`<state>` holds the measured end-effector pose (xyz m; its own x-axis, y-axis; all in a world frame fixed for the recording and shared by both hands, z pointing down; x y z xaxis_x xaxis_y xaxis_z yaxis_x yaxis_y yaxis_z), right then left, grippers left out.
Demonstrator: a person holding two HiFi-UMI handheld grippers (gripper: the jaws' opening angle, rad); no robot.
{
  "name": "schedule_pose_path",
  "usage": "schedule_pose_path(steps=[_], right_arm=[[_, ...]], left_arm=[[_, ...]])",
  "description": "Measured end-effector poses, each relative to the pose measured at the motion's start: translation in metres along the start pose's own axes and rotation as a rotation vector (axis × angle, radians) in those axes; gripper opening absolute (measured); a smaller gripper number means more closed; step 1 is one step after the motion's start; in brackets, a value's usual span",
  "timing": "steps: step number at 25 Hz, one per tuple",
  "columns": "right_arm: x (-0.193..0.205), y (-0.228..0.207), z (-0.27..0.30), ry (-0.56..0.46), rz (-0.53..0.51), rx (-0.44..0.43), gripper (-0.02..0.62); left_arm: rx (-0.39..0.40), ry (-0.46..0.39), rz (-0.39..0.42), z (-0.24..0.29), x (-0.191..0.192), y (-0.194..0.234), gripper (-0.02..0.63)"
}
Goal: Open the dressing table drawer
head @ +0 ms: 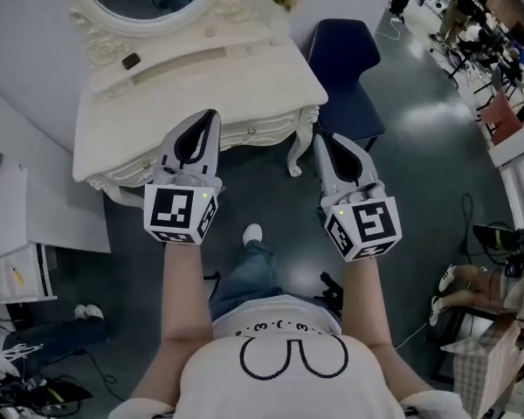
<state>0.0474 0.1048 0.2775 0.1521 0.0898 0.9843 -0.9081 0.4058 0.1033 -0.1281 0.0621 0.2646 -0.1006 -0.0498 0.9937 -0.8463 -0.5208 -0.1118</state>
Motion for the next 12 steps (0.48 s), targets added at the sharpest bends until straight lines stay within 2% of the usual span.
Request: schedule_pose_path(steps=[5,12], right_arm=[[-0.01,-0.041,0.073,0.008,0.012,0.021,-0.003],[-0.012,-0.09,0.161,0.043,0.031,0.114,-0.003]], left_arm=[[0.009,0.055,-0.01,0.079,0.009,0.041,-0.002],[0.039,0.118,-0.035,0.171,0.024,0.095,-0.002]])
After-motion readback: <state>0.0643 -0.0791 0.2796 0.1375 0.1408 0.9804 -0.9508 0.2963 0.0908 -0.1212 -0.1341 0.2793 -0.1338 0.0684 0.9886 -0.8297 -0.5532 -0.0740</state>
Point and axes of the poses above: the fingertips, and each gripper's own axes: z forward along the fingers, y to its left, x out of its underside, the point moved 2 cm from there along -z, backward along the fingers, and after that the axes turned 9 degrees about y, right-handed, at the moved point
